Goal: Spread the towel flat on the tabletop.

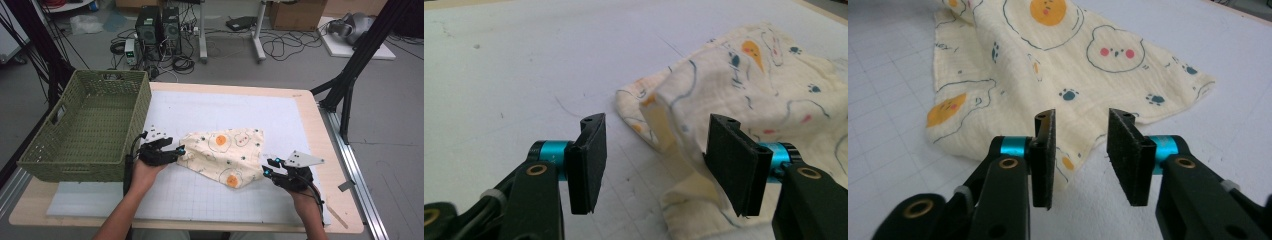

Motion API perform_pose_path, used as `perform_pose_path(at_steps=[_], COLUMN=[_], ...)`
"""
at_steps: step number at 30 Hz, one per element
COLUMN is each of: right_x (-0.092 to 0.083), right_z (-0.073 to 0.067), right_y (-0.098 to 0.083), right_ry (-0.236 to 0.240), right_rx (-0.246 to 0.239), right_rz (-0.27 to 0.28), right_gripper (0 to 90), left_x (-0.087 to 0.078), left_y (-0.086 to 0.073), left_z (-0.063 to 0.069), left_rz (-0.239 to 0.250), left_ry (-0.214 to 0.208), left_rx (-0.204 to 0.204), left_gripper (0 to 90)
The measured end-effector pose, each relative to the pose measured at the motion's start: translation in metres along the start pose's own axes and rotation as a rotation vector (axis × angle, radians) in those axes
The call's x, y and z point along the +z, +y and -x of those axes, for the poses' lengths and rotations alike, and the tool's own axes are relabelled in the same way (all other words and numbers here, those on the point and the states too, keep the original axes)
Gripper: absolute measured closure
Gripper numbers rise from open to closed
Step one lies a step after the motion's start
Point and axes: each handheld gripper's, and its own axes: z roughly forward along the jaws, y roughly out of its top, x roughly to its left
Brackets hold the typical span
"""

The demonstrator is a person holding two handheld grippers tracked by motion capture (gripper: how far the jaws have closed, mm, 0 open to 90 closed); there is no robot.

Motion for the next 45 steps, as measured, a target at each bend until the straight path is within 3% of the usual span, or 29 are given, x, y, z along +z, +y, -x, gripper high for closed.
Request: perform_pose_path(at_steps=[5, 8, 11, 14, 16, 19, 24, 26, 32, 35, 38, 40, 43, 45], right_x=[-0.002, -0.003, -0.002, -0.002, -0.002, -0.002, -0.006, -0.003, 0.023, 0.038, 0.053, 0.062, 0.062, 0.064], right_z=[-0.001, -0.001, -0.001, -0.002, -0.003, -0.004, 0.000, -0.001, -0.012, -0.017, -0.021, -0.022, -0.020, -0.016], right_y=[-0.004, -0.005, -0.006, -0.006, -0.005, -0.007, -0.008, -0.007, -0.002, 0.003, 0.006, 0.005, 0.008, 0.011], right_ry=[0.014, 0.011, 0.008, 0.014, 0.020, 0.018, -0.004, -0.008, 0.004, 0.004, -0.015, -0.015, 0.010, 0.045], right_rx=[0.012, 0.021, 0.027, 0.025, 0.025, 0.024, 0.061, 0.062, 0.050, 0.078, 0.071, 0.049, 0.063, 0.085], right_rz=[-0.001, -0.002, -0.001, -0.004, -0.003, -0.004, 0.030, 0.032, -0.021, -0.042, -0.099, -0.148, -0.150, -0.172], right_gripper=[66.0, 64.7, 64.4, 64.3, 64.2, 63.3, 61.6, 61.2, 50.0, 39.7, 39.8, 45.2, 76.0, 85.2], left_x=[-0.009, -0.007, 0.000, 0.011, 0.017, 0.014, -0.006, -0.018, -0.039, -0.041, -0.039, -0.037, -0.036, -0.037], left_y=[-0.015, -0.023, -0.023, -0.022, -0.023, -0.022, -0.024, -0.024, -0.029, -0.034, -0.040, -0.042, -0.042, -0.043], left_z=[0.002, 0.005, 0.011, 0.021, 0.026, 0.029, 0.019, 0.014, 0.008, 0.006, 0.004, 0.003, 0.001, 0.000], left_rz=[0.010, -0.022, -0.063, -0.116, -0.151, -0.144, -0.109, -0.091, -0.068, -0.053, -0.049, -0.041, -0.019, -0.003], left_ry=[-0.056, -0.090, -0.091, -0.068, -0.063, -0.049, -0.050, -0.038, -0.011, -0.001, -0.005, -0.012, -0.012, -0.016], left_rx=[0.010, 0.040, 0.089, 0.166, 0.224, 0.255, 0.191, 0.183, 0.182, 0.153, 0.123, 0.110, 0.092, 0.074], left_gripper=[41.9, 43.1, 44.8, 45.9, 54.6, 84.5, 87.3, 87.3, 87.4, 87.3, 87.2, 87.1, 86.9, 86.8])
